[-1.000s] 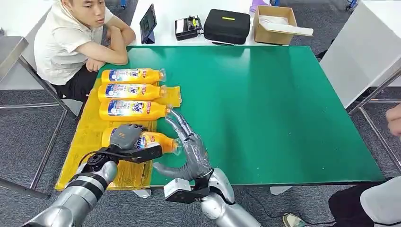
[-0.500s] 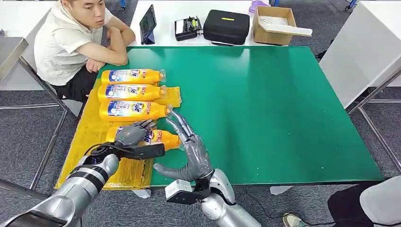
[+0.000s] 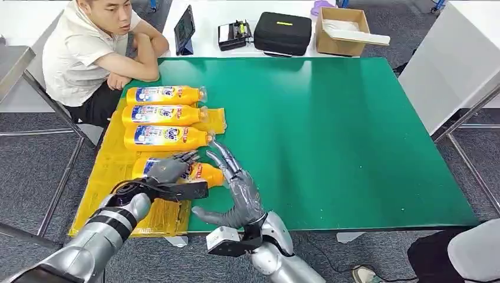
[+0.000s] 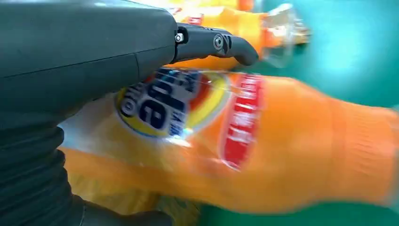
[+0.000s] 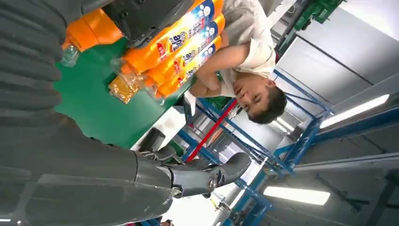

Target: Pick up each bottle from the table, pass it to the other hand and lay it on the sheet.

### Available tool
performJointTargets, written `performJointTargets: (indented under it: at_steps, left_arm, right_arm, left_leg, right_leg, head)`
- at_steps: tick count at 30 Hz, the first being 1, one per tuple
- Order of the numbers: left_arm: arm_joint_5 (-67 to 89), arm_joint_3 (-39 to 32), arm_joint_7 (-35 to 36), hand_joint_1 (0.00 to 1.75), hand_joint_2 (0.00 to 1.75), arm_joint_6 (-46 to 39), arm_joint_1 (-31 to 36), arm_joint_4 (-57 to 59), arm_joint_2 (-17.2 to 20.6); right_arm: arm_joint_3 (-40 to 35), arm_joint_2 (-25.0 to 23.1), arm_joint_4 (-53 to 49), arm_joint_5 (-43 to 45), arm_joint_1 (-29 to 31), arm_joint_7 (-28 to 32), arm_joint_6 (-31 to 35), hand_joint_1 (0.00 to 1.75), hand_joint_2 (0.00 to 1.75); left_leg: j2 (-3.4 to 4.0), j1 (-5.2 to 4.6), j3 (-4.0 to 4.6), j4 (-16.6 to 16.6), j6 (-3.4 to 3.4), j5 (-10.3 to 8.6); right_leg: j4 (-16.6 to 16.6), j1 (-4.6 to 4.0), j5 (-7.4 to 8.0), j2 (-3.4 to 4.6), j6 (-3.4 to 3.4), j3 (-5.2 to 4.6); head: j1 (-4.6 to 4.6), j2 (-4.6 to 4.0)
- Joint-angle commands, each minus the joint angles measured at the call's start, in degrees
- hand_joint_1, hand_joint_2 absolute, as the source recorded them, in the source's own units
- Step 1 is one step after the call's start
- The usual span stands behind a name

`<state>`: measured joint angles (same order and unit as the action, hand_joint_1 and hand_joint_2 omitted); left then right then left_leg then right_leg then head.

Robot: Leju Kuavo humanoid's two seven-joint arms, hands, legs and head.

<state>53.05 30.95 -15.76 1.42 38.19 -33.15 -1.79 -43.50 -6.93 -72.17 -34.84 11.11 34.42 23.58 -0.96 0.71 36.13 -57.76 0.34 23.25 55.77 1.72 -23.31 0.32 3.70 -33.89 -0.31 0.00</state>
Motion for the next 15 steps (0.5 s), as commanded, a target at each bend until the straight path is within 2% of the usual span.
performJointTargets:
  at_steps: [1,2,3,6,15]
  left_arm:
    - [-4.30,2.90,-2.40,0.00,1.75,-1.35,-3.91,-8.93,3.24]
    - [-5.16,2.57,-2.41,0.00,1.75,-1.74,-4.75,-10.56,3.41]
    - [-6.14,1.25,-1.08,0.00,1.75,-8.21,-9.48,-19.67,3.92]
    - [-3.91,1.92,1.05,0.00,1.75,-12.85,-14.03,-27.57,4.57]
    - [2.07,1.27,3.22,0.00,1.75,-22.10,-17.53,-31.52,4.55]
  right_arm:
    - [-0.30,1.36,3.03,-0.37,1.33,0.15,-0.40,0.00,1.75]
    - [-0.31,1.40,2.88,-0.51,1.25,0.17,-0.32,0.00,1.75]
    - [-0.02,1.51,1.94,-0.92,0.59,-0.12,-0.10,0.00,1.75]
    - [0.20,1.43,1.68,-1.10,-0.06,-0.34,-0.41,0.00,1.75]
    - [0.33,1.25,1.54,-1.86,-0.98,-0.91,0.51,0.00,1.75]
  left_leg:
    - [0.15,0.01,-0.11,0.04,0.01,0.05]
    - [0.24,0.04,-0.25,0.03,0.01,0.12]
    - [0.20,0.02,-0.17,0.04,0.01,0.09]
    - [0.21,0.01,-0.14,0.04,0.03,0.13]
    - [0.13,0.03,0.08,0.00,0.00,0.12]
  right_leg:
    - [-0.05,-0.04,-0.01,0.08,-0.13,0.07]
    - [-0.07,-0.09,-0.05,0.11,-0.24,0.20]
    - [-0.06,-0.06,-0.04,0.09,-0.19,0.12]
    - [-0.08,-0.06,-0.07,0.11,-0.17,0.08]
    - [-0.04,-0.07,-0.08,0.02,-0.18,-0.12]
  head:
    - [0.00,0.00]
    - [0.00,0.00]
    - [0.00,0.00]
    - [0.00,0.00]
    - [0.00,0.00]
